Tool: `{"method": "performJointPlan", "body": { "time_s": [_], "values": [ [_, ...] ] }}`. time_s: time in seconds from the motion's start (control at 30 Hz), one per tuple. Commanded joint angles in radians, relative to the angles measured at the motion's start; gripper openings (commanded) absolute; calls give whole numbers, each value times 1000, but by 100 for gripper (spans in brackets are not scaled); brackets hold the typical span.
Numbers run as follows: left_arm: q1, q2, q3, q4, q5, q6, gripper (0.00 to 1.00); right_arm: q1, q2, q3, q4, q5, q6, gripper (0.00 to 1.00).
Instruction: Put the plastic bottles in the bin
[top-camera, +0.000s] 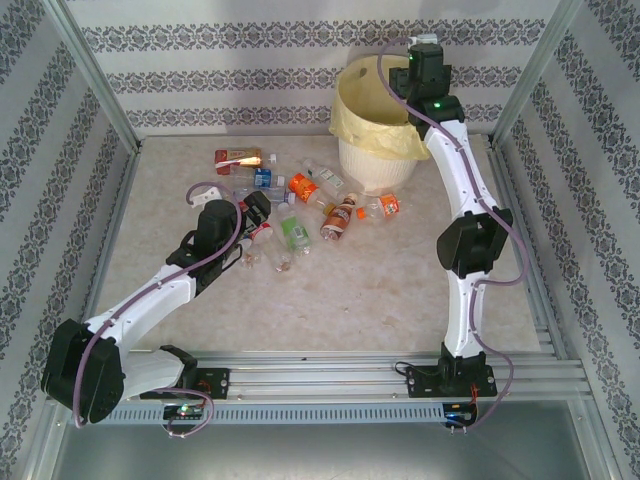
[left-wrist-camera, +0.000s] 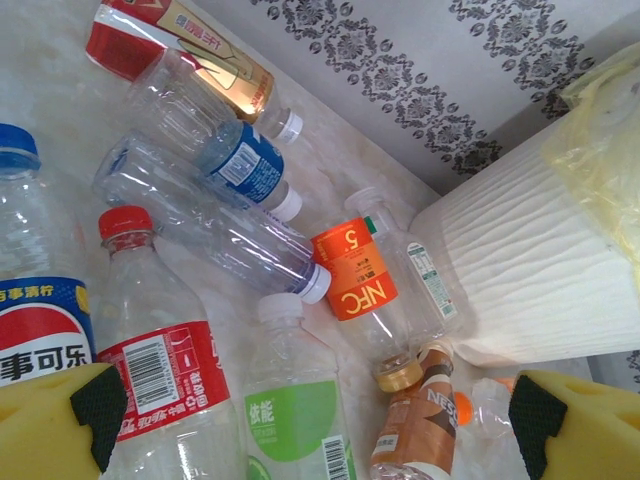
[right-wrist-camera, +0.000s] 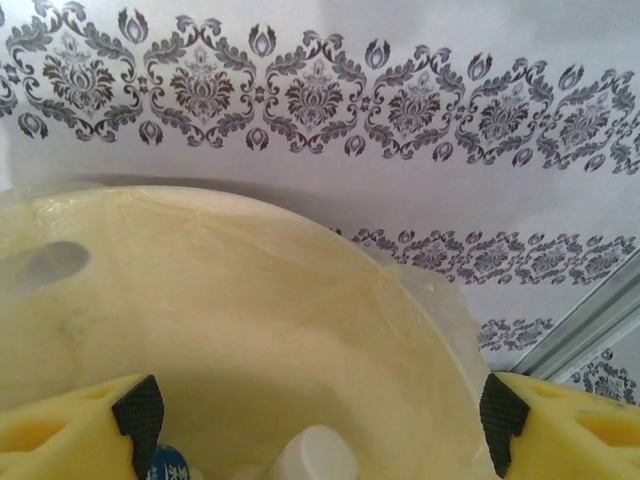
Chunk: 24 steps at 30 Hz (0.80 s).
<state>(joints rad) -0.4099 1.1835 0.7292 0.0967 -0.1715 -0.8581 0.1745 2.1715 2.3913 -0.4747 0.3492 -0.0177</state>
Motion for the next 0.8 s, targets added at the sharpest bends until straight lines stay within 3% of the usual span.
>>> {"method": "performJointPlan", "body": {
  "time_s": [0.0,0.13,0.23,0.77],
  "values": [
    [15,2,16,-76,-41,-36,99,10,-90,-28,-17,-23,38,85],
    [15,17,26,-112,-52,-59,99,11,-182,-141,28,-54,73,89],
    [17,20,31,-143,-64,-78,99,9,-259,-240,74,-79,102,98],
    [34,33,33,-189,-65,-123,99,-22,-731,-870,281,-227,416,98]
  ]
}}
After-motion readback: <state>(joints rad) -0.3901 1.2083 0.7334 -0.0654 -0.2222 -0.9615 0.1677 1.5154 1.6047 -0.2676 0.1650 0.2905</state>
